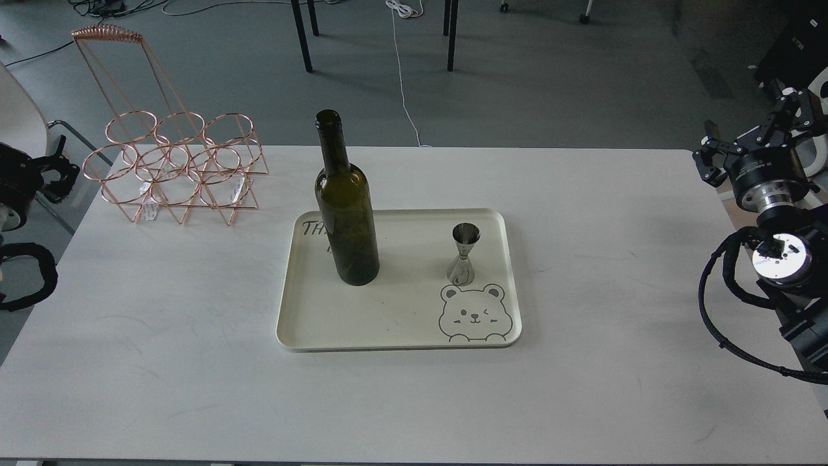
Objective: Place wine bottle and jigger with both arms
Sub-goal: 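Move the right gripper in from the side toward the tray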
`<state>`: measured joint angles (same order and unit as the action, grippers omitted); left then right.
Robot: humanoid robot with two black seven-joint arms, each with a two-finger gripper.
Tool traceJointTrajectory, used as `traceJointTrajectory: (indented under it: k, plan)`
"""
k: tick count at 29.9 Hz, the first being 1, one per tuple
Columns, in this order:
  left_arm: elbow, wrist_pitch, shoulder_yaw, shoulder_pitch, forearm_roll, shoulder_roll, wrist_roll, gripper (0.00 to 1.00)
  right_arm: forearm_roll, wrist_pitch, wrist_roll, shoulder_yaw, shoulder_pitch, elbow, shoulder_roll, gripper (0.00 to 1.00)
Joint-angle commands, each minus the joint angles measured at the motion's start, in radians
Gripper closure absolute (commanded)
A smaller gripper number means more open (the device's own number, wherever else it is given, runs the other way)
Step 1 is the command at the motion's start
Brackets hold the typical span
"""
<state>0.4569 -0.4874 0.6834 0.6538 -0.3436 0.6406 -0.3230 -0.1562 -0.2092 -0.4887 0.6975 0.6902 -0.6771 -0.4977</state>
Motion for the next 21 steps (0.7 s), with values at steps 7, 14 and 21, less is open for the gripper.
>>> traceJointTrajectory:
  k: [7, 14, 21]
  plan:
    - [0.000, -0.001, -0.001, 0.000, -0.002, 0.002, 0.001, 0.01, 0.001, 0.007, 0.000, 0.000, -0.001, -0.030, 0.004, 0.01]
    - [0.000, -0.001, 0.005, 0.003, -0.003, -0.001, -0.008, 0.01, 0.027, 0.066, 0.000, -0.022, 0.005, -0.179, -0.077, 0.01]
    - [0.017, -0.001, 0.001, 0.012, -0.002, -0.002, -0.007, 0.01, 0.297, 0.197, 0.000, -0.127, 0.040, -0.423, -0.214, 0.01]
